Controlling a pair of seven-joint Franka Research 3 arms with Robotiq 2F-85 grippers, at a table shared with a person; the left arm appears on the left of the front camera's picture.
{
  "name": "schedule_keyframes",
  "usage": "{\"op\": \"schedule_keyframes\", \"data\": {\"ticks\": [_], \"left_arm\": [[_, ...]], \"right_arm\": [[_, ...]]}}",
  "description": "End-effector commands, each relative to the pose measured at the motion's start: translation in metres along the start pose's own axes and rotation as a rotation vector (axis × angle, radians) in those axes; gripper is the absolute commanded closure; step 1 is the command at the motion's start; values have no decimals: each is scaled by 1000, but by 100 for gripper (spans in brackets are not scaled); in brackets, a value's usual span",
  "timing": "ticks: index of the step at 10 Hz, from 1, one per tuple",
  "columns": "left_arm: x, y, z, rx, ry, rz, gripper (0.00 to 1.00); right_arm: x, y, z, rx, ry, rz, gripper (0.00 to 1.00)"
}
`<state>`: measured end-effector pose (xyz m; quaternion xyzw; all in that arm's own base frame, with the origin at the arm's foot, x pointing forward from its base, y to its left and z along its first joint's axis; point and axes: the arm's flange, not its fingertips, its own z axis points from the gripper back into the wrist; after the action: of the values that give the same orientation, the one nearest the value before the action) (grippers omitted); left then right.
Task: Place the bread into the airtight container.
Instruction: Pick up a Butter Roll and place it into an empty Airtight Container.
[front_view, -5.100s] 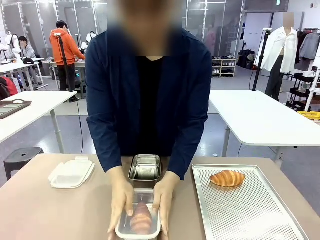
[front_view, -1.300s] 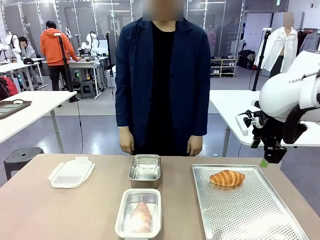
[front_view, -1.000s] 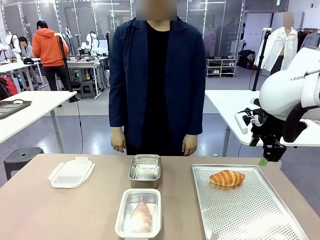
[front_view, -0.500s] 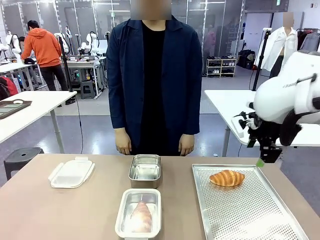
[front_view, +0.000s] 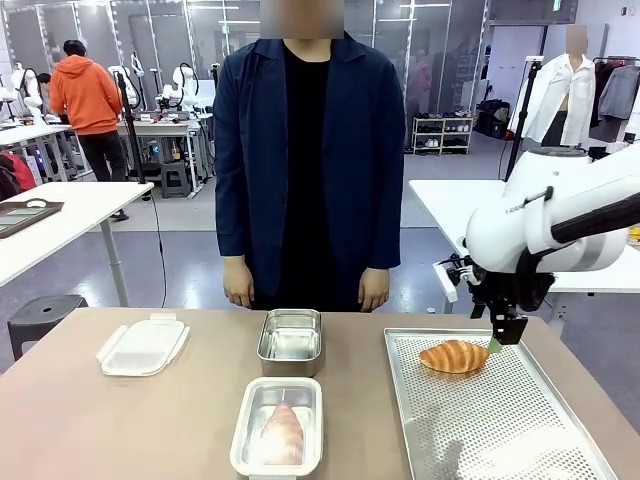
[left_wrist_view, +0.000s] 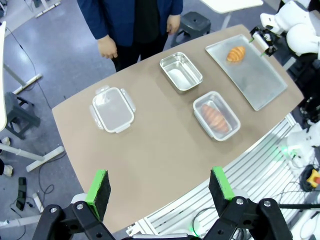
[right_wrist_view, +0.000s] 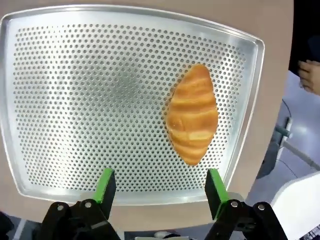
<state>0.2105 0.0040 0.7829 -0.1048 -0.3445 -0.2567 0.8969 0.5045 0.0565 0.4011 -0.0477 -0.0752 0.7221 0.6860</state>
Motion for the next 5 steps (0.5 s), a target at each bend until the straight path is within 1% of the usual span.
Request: {"op": "schedule_keyframes", "data": {"ticks": [1,3,5], "left_arm": [[1,-1,0,-21,-4,-17,0],[1,-1,0,-21,-4,-17,0],[1,-1,0,-21,-4,-17,0]], "right_arm": [[13,-20,-15,-3,38,-37,10],[17,-33,-34,22,8,-57,10],[18,-48,-54,-1,23,-75,10]]}}
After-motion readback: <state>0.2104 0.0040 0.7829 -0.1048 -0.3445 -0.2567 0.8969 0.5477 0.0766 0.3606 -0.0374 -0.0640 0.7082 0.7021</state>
